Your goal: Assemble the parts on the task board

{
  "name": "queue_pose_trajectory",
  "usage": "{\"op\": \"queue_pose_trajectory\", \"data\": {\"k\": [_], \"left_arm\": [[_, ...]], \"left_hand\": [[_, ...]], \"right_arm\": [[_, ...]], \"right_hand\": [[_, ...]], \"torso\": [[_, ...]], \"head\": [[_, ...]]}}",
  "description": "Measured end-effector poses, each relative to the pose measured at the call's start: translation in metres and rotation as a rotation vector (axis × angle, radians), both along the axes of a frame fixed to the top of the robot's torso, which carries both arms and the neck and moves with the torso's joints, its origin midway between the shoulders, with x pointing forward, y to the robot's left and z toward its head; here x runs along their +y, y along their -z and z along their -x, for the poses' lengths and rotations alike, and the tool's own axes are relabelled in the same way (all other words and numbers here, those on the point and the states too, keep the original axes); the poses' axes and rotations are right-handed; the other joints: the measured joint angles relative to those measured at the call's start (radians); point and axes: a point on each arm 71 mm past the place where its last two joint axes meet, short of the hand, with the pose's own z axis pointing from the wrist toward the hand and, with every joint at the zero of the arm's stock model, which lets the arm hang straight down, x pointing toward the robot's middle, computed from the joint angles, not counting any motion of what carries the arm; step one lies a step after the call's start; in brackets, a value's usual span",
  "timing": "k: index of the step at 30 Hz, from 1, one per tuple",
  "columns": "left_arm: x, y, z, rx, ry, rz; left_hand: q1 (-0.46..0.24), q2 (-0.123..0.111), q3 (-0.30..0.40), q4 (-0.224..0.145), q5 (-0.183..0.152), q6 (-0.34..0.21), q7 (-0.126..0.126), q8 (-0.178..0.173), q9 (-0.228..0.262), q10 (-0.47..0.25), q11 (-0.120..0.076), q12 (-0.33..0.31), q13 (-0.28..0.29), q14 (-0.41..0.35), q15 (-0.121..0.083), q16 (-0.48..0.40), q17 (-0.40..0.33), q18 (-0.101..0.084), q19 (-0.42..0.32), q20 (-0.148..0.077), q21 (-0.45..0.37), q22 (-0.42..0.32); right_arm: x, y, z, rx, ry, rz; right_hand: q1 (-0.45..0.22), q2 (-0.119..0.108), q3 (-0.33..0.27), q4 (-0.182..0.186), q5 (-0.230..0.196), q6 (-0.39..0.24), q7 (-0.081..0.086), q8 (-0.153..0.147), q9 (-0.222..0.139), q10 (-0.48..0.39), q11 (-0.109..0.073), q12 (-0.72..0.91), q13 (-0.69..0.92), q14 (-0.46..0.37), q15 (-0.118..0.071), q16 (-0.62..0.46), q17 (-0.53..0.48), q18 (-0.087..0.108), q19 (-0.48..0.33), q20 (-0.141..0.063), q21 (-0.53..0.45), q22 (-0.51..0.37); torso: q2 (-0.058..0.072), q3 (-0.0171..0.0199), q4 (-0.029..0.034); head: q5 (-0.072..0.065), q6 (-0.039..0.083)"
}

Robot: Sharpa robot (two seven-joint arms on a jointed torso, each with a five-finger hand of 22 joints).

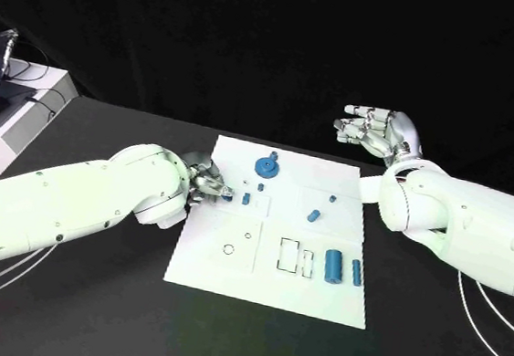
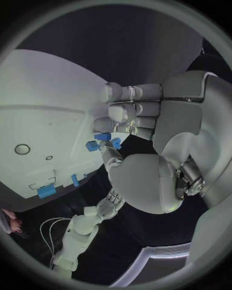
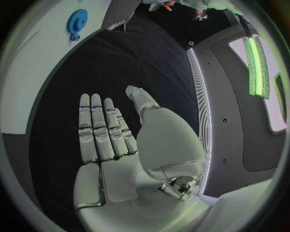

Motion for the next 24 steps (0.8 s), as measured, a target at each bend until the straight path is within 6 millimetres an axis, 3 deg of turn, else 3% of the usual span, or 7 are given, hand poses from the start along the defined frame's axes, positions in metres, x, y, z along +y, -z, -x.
{"op": "queue_pose_trajectory", "data": {"k": [6,8,24], "left_arm": [[-0.0002,0.002,-0.0004,-0.018,-0.001,-0.012],[-0.0007,0.0026,-0.0005,-0.023,0.0,-0.014],[-0.0045,0.0026,-0.0025,-0.065,0.02,-0.041]], "left_hand": [[0.005,-0.004,0.0,0.0,0.0,0.0,0.0,0.0,0.0,0.0,0.0,-0.006,0.001,0.0,0.0,-0.004,0.002,0.0,0.0,0.0,0.002,0.0],[0.006,-0.003,0.003,0.003,0.0,0.0,0.0,0.0,0.001,0.0,0.0,-0.006,0.001,0.0,0.0,-0.004,0.004,-0.016,0.0,0.0,0.004,0.0],[0.013,-0.009,0.006,0.006,0.0,0.004,-0.003,-0.003,0.003,0.003,-0.002,-0.006,0.004,0.003,0.004,-0.004,0.012,-0.016,0.0,0.0,0.008,0.0]], "right_arm": [[0.0002,0.0002,0.0001,0.0,-0.003,0.002],[0.0001,0.0002,0.0001,0.0,-0.003,0.002],[0.0006,0.0004,0.0006,0.001,-0.008,0.002]], "right_hand": [[0.0,0.0,0.0,0.0,0.0,0.0,0.0,0.0,0.0,0.0,0.0,0.0,0.0,0.0,0.0,0.0,0.0,0.0,0.0,0.0,0.0,0.0],[0.0,0.0,0.0,0.0,0.0,0.0,0.0,0.0,0.0,0.0,0.0,0.0,0.0,0.0,0.0,0.0,0.0,0.0,0.0,0.0,0.0,0.0],[0.0,0.0,0.0,0.0,0.004,0.0,0.0,0.0,0.0,0.0,0.0,0.0,0.0,0.0,0.0,0.0,0.0,0.0,0.0,0.0,0.0,0.0]], "torso": [[0.001,0.0002,-0.0002],[0.001,0.0002,0.0005],[0.0,0.0002,0.0009]], "head": [[-0.004,-0.005],[-0.005,-0.006],[-0.008,-0.012]]}}
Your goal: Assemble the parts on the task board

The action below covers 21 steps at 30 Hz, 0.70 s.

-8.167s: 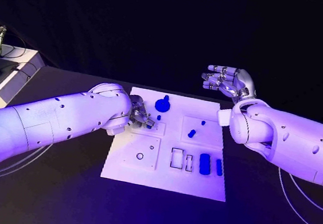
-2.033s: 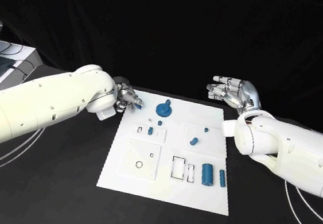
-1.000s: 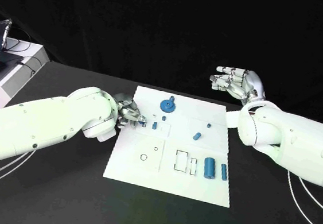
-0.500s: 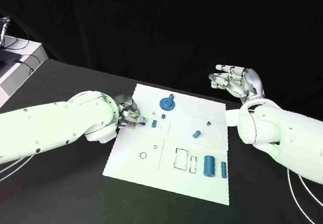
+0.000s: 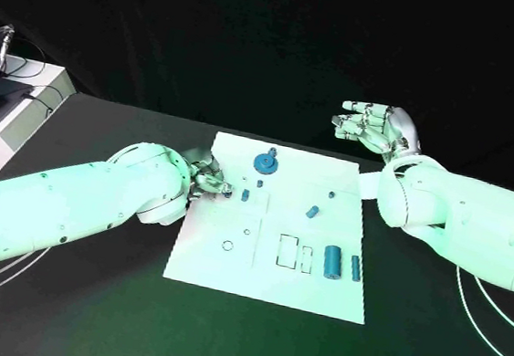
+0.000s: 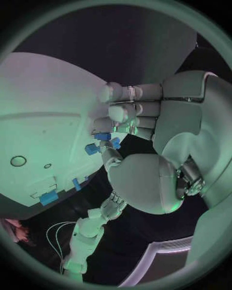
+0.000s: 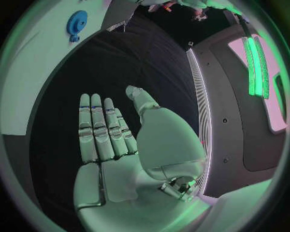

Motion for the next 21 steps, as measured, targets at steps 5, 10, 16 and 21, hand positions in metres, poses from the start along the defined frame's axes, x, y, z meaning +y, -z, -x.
{"op": "queue_pose_trajectory", "data": {"k": [5,10,16,21], "left_arm": [[-0.003,0.0001,0.0002,-0.002,0.014,-0.013],[-0.0049,0.0007,0.0003,0.003,0.028,-0.029],[-0.007,0.0016,0.0004,0.009,0.039,-0.044],[-0.0077,0.0019,-0.0004,0.014,0.044,-0.056]], "left_hand": [[0.007,-0.002,0.0,0.0,0.0,0.001,0.001,-0.007,-0.001,0.003,0.0,0.0,0.002,0.0,0.0,0.0,0.004,0.0,0.0,0.0,0.0,0.0],[0.016,-0.004,0.0,0.0,-0.001,0.001,0.001,-0.014,-0.004,0.003,0.0,0.0,0.003,0.0,0.0,0.0,0.007,0.0,0.0,0.0,0.0,0.0],[0.016,-0.004,0.0,0.0,-0.004,0.001,0.001,-0.014,-0.006,0.003,0.0,0.0,0.003,0.0,0.0,0.0,0.008,0.0,0.0,0.0,0.0,0.0],[0.016,-0.004,0.0,0.0,-0.004,0.002,0.001,-0.014,-0.006,0.003,0.001,0.0,0.003,0.0,0.0,0.0,0.008,0.0,0.0,0.0,0.0,0.0]], "right_arm": [[0.0002,0.0,0.0001,0.0,-0.001,0.0],[0.0005,0.0001,0.0003,0.001,-0.003,-0.001],[0.0003,0.0001,0.0005,0.001,-0.003,-0.001],[0.0007,0.0001,0.0008,0.002,-0.005,-0.001]], "right_hand": [[0.0,0.0,0.0,0.0,0.0,0.0,0.0,0.0,0.0,0.0,0.0,0.0,0.0,0.0,0.0,0.0,0.0,0.0,0.0,0.0,0.0,0.0],[0.0,0.0,0.0,0.0,0.0,0.0,0.0,0.0,0.0,0.0,0.0,0.0,0.0,0.0,0.0,0.0,0.0,0.0,0.0,0.0,0.0,0.0],[0.0,0.0,0.0,0.0,0.0,0.0,0.0,0.0,0.0,0.0,0.0,0.0,0.0,0.0,0.0,0.0,0.0,0.0,0.0,0.0,0.0,0.0],[0.0,0.0,0.0,0.0,0.0,0.0,0.0,0.0,0.0,0.0,0.0,0.0,0.0,0.0,0.0,0.0,0.0,0.0,0.0,0.0,0.0,0.0]], "torso": [[0.0,0.0006,0.0003],[0.0,0.0012,0.0],[0.0,0.0012,-0.0003],[0.0,0.0012,-0.0004]], "head": [[-0.001,-0.001],[0.0,-0.002],[0.0,-0.002],[0.0,-0.002]]}}
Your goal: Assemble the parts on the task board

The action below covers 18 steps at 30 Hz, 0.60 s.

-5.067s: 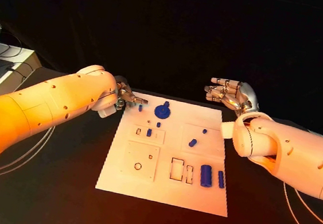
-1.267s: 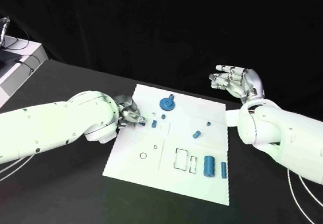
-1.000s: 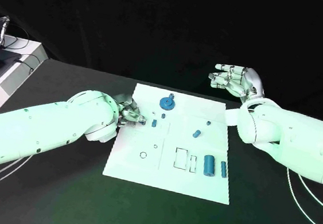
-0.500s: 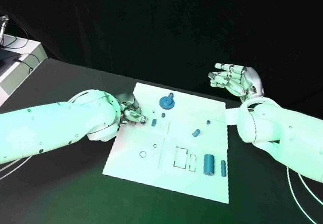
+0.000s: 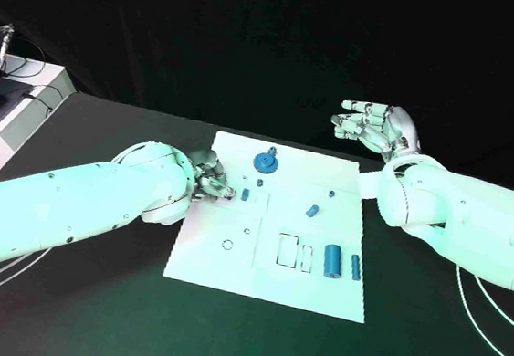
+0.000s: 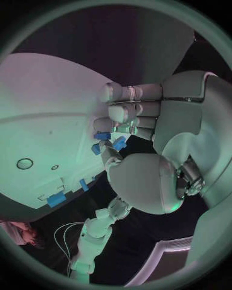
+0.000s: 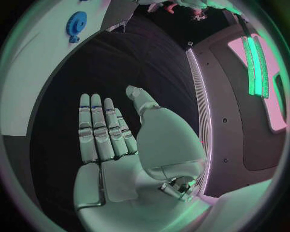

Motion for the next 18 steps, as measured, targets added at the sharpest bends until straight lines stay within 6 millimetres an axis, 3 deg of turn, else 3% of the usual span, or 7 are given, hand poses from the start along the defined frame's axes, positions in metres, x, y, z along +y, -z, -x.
{"op": "queue_pose_trajectory", "data": {"k": [18], "left_arm": [[-0.0004,-0.002,-0.0038,-0.005,0.004,-0.024]], "left_hand": [[0.005,-0.005,0.0,0.0,-0.002,0.002,0.002,0.0,0.001,0.001,0.002,0.0,0.007,0.0,0.0,-0.004,0.0,0.0,0.0,0.0,0.0,0.0]], "right_arm": [[0.0007,-0.0001,0.0005,0.001,-0.004,-0.001]], "right_hand": [[0.0,0.0,0.0,0.0,0.004,0.0,0.0,0.0,0.0,0.0,0.0,0.0,0.0,0.0,0.0,0.0,0.0,0.0,0.0,0.0,0.0,0.0]], "torso": [[0.001,-0.0012,-0.0001]], "head": [[-0.002,-0.001]]}}
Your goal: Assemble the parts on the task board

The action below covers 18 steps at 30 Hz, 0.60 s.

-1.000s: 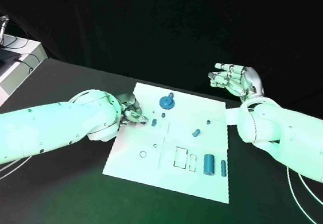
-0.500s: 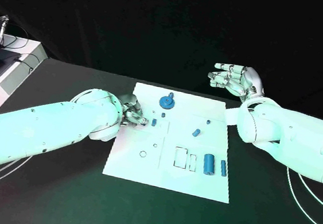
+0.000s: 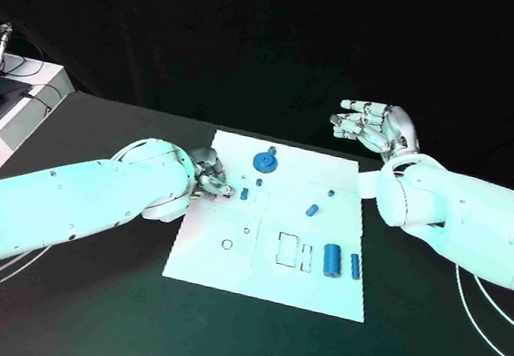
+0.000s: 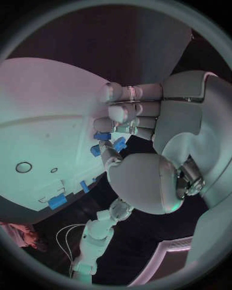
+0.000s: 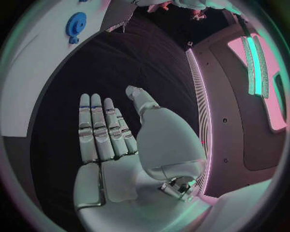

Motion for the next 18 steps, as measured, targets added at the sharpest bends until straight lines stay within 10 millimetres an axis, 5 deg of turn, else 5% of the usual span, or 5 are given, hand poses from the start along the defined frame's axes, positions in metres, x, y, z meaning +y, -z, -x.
{"op": "queue_pose_trajectory", "data": {"k": [18], "left_arm": [[0.0011,-0.0005,-0.0016,-0.005,-0.006,-0.003]], "left_hand": [[0.0,0.0,0.0,0.0,0.002,0.0,0.0,0.0,0.001,0.0,0.0,0.0,0.002,0.004,-0.004,0.0,0.001,0.0,0.008,0.0,0.005,0.0]], "right_arm": [[-0.001,0.0,0.0005,0.0,0.001,0.0]], "right_hand": [[0.0,0.0,0.003,0.003,0.006,0.0,0.0,0.0,0.0,0.0,0.0,0.0,0.0,0.0,0.0,0.0,0.0,0.0,-0.004,0.004,0.0,0.0]], "torso": [[-0.001,-0.0008,0.0015]], "head": [[-0.005,-0.006]]}}
